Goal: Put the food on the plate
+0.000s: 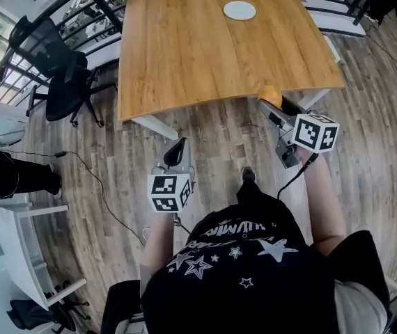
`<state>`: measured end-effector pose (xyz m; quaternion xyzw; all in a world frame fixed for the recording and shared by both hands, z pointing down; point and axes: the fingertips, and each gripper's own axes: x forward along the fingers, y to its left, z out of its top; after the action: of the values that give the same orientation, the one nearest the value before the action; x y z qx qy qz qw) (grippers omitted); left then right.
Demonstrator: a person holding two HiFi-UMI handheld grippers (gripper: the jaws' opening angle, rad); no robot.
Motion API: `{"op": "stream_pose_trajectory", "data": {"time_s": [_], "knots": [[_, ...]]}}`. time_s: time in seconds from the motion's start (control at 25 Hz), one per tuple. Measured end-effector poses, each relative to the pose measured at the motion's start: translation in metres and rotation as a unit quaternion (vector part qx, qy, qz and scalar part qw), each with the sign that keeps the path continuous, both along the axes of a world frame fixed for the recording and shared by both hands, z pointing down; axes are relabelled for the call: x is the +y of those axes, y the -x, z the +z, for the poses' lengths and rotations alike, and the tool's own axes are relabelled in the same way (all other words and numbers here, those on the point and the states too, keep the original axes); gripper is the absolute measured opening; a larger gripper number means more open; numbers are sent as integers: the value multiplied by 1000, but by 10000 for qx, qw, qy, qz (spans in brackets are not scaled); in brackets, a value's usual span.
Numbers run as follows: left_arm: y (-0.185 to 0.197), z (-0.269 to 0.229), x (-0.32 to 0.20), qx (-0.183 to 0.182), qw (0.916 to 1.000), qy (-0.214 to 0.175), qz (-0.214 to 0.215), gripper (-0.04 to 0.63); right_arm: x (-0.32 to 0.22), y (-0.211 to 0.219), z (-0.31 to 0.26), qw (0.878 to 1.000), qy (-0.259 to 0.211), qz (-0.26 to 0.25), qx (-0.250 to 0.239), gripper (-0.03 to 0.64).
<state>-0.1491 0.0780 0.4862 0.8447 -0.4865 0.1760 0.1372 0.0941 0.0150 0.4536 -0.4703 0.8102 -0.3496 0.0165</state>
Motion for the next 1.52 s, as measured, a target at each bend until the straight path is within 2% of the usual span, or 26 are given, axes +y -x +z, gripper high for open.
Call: {"op": "stream_pose_trajectory", "data": {"time_s": [0.36, 0.72, 0.96, 1.2, 1.36, 1.52], "knots": [[-45, -1, -69, -51, 9999, 28, -132, 0, -78, -44, 3, 9999, 19, -108, -82, 334], [-64, -1, -137, 1, 9981, -15, -618, 0, -133, -92, 0, 9997, -109, -169, -117, 334], [-97, -4, -151, 65, 9989, 52, -465, 0, -151, -113, 15, 9999, 73, -89, -123, 334], [-93, 12, -164, 64, 9984, 327, -450, 0, -165, -101, 29, 9995, 251, -190, -69, 334], [-94, 17, -199, 77, 9988, 321, -361, 0, -188, -111, 32, 9997, 260, -21, 10, 334], [-98, 6, -251, 136, 9994, 134, -292, 0, -220, -128, 34, 9994, 260, 171, 134, 334]]}}
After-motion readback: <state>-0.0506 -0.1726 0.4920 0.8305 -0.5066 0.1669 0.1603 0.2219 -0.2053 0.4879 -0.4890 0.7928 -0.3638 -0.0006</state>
